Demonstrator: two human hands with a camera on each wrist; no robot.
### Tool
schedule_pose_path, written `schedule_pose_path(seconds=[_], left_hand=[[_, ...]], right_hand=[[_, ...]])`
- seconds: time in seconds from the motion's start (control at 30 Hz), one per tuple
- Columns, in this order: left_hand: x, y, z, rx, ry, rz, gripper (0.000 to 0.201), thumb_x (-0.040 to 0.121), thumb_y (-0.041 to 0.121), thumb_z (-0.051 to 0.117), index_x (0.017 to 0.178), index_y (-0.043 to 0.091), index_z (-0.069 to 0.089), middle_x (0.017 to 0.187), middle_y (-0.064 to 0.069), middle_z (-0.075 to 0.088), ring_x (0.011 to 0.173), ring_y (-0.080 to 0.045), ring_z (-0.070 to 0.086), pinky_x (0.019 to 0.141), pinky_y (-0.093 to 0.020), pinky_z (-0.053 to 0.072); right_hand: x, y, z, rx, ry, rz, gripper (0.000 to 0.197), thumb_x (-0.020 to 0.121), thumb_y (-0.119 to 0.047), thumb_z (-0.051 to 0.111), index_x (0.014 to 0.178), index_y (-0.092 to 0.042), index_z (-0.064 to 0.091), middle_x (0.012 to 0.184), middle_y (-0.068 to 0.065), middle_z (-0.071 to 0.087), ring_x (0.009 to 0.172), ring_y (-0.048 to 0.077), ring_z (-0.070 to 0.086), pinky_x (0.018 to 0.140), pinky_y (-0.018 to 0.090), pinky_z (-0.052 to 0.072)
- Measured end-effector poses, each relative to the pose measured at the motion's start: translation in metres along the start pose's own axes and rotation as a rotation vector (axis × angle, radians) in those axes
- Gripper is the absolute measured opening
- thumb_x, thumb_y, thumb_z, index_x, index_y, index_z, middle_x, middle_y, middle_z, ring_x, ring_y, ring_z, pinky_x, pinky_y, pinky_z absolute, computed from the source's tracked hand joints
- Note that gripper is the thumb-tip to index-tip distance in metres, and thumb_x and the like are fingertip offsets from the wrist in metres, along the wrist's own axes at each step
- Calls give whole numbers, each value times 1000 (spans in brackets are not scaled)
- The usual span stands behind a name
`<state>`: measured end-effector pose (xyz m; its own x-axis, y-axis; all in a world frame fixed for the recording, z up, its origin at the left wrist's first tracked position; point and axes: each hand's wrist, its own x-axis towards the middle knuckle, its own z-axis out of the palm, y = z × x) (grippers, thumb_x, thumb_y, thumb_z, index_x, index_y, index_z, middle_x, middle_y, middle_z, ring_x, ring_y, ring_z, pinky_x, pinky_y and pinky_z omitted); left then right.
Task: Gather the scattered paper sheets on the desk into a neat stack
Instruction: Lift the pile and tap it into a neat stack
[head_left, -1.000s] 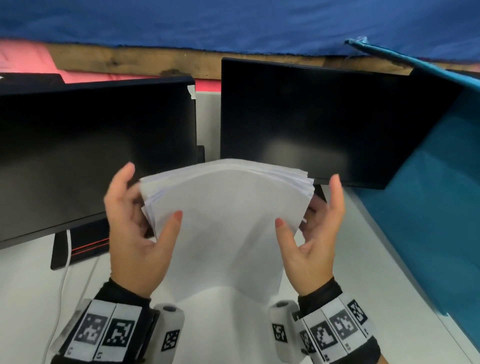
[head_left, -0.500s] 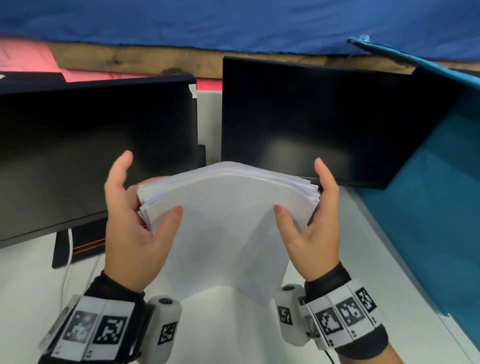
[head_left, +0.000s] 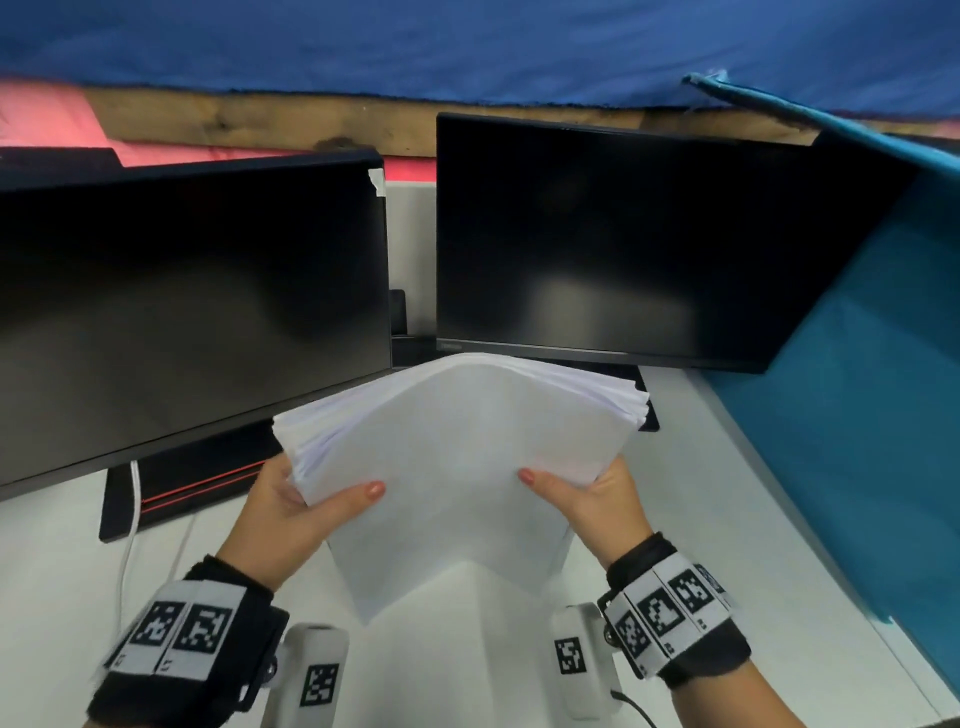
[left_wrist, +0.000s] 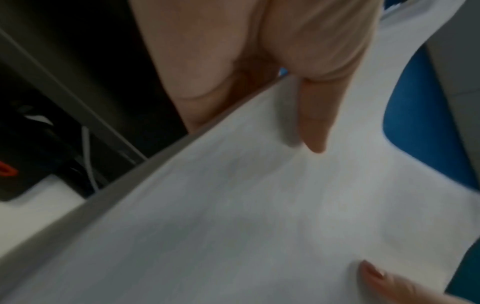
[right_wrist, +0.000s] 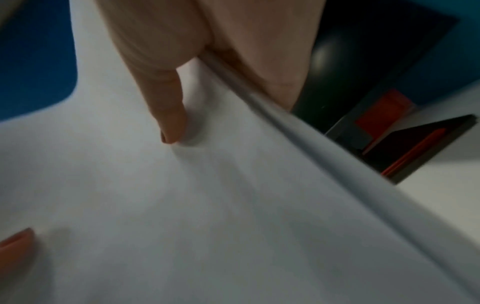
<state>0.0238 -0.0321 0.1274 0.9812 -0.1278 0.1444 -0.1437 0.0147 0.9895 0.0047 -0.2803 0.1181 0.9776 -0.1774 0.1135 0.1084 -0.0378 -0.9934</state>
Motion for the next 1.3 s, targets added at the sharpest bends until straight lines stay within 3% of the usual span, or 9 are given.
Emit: schedule_pose_path(seconds=[0.17, 0.33, 0.43, 0.57, 0.77, 0.93, 1.13, 1.23, 1.3], left_hand=[[-1, -2, 9, 191, 34, -6, 32, 55, 58, 68, 85, 65, 59, 86, 26, 70, 87, 4, 65, 86, -29, 49], [-2, -14, 8, 202, 54, -74, 17, 78, 23, 72, 83, 36, 61, 73, 32, 68, 77, 8, 62, 80, -18, 48], [-5, -29, 2, 275, 21, -141, 28, 71, 43, 69, 71, 24, 48, 76, -3, 54, 71, -15, 48, 62, -21, 35], [-2, -40, -3, 276, 22, -96, 32, 75, 42, 62, 64, 15, 48, 60, -6, 45, 58, -13, 44, 54, -20, 32], [1, -31, 3, -83, 253, -102, 23, 87, 12, 56, 89, 36, 59, 75, 31, 69, 80, 10, 62, 75, -9, 47], [-4, -44, 10, -375, 229, -343, 45, 52, 42, 83, 88, 20, 68, 86, 7, 76, 81, -10, 71, 77, -31, 56], [5, -35, -32, -742, 182, -347, 37, 89, 13, 43, 117, 21, 64, 106, 0, 73, 97, -14, 69, 81, -34, 57], [1, -33, -73, -705, 85, -349, 50, 99, 21, 13, 148, 21, 21, 150, -18, 34, 136, -32, 35, 115, -53, 15], [5, -39, -81, -430, -44, -328, 56, 85, 29, 58, 138, 24, 42, 134, -16, 56, 111, -28, 62, 91, -52, 50]], right_hand=[[-1, 0, 1, -2, 30, 0, 34, 76, 8, 67, 76, -25, 66, 69, -19, 72, 68, -4, 67, 65, 11, 51], [-5, 11, 1, -56, 11, 68, 31, 76, 5, 69, 80, -26, 66, 71, -15, 73, 71, -3, 68, 65, 10, 50], [-11, 26, 3, -120, 9, 137, 30, 77, 1, 69, 80, -28, 65, 79, -11, 72, 74, -2, 68, 70, 16, 50], [-9, 29, 6, -102, 86, 112, 31, 75, 1, 71, 89, -26, 64, 81, -16, 73, 80, -4, 67, 71, 12, 51], [-23, 47, -10, -30, 377, 340, 105, 63, -14, 83, 142, -36, 18, 137, -5, 36, 125, 14, 38, 108, 38, 33], [-38, 44, -4, 755, 57, 531, 52, 68, -4, 65, 119, -8, 58, 110, 13, 70, 98, 27, 68, 81, 41, 56], [-20, 30, -39, 584, 154, 311, 57, 58, -3, 72, 113, -9, 59, 96, 6, 74, 88, 20, 71, 70, 32, 58], [-18, 26, -61, 433, 124, 272, 41, 76, 14, 54, 108, -11, 59, 88, -1, 75, 82, 15, 72, 66, 27, 58], [-18, 26, -63, 354, 107, 276, 37, 80, 17, 50, 98, -13, 62, 82, -2, 76, 76, 12, 72, 64, 24, 58]])
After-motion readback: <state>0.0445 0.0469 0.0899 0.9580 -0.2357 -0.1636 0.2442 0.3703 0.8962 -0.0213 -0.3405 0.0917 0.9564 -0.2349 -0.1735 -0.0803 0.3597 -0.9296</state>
